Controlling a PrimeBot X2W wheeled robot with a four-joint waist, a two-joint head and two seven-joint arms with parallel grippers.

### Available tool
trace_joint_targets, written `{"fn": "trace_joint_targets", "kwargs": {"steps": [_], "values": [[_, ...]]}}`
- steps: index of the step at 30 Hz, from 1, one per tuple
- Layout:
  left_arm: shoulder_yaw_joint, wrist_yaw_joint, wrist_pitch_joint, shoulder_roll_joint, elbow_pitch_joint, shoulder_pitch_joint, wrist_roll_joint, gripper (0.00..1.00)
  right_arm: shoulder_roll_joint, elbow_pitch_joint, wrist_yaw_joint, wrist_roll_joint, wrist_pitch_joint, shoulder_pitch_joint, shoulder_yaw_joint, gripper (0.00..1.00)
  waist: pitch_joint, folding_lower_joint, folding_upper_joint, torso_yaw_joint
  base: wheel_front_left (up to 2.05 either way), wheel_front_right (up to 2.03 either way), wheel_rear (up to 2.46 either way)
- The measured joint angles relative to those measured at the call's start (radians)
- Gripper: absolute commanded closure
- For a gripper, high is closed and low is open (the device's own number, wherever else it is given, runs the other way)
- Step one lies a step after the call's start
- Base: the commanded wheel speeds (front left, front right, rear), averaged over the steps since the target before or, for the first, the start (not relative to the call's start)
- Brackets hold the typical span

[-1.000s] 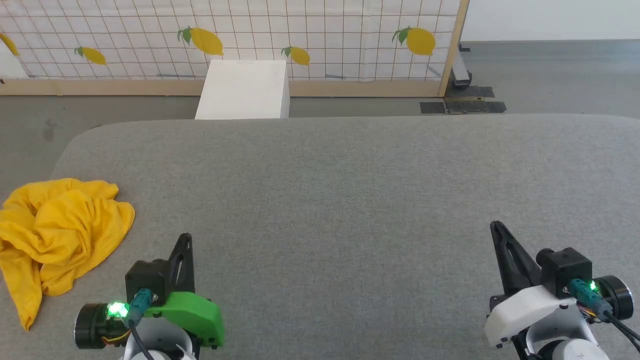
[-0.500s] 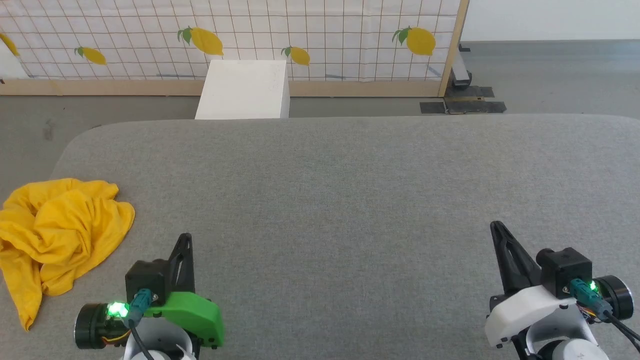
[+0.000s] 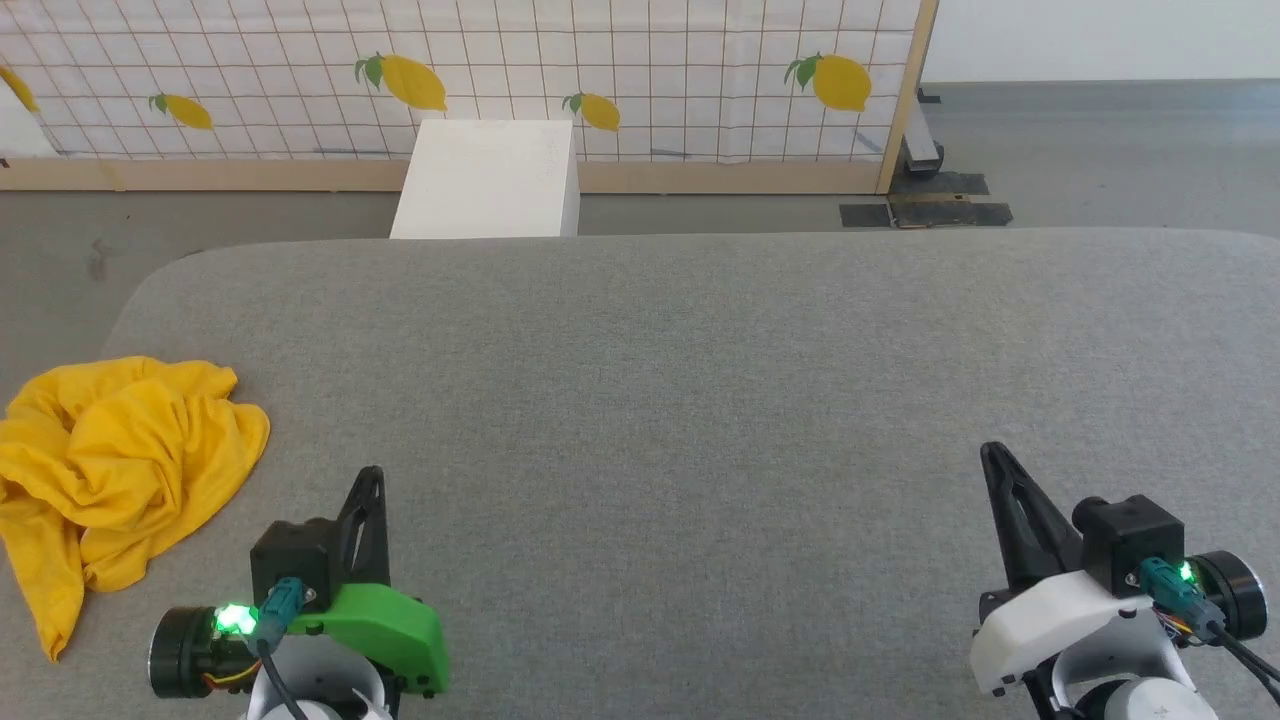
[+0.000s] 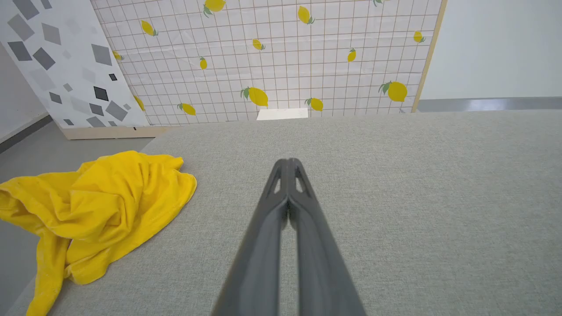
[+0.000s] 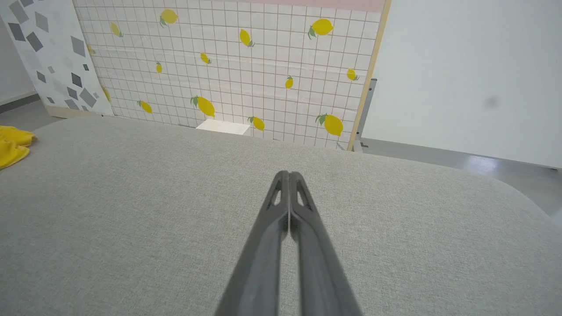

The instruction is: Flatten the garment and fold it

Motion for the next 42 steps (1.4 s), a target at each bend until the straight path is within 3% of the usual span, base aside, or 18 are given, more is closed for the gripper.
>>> {"fn": "trace_joint_targets", "kwargs": {"steps": [1, 26, 42], "values": [[0.000, 0.000, 0.000, 0.000, 0.000, 0.000, -0.001, 0.00, 0.000, 0.000, -0.001, 0.000, 0.000, 0.000, 0.000, 0.00, 0.000, 0.0000, 0.0000, 0.000, 0.00, 0.00, 0.00], [-0.003, -0.010, -0.036, 0.000, -0.019, 0.006, -0.011, 0.00, 0.000, -0.002, -0.001, 0.018, -0.035, 0.005, -0.029, 0.00, 0.003, 0.0000, 0.0000, 0.006, 0.00, 0.00, 0.00], [0.003, -0.011, -0.071, 0.000, -0.037, 0.013, -0.025, 0.00, 0.000, -0.011, -0.001, 0.021, -0.071, 0.014, -0.036, 0.00, 0.001, 0.0000, 0.0000, 0.058, 0.00, 0.00, 0.00]]}}
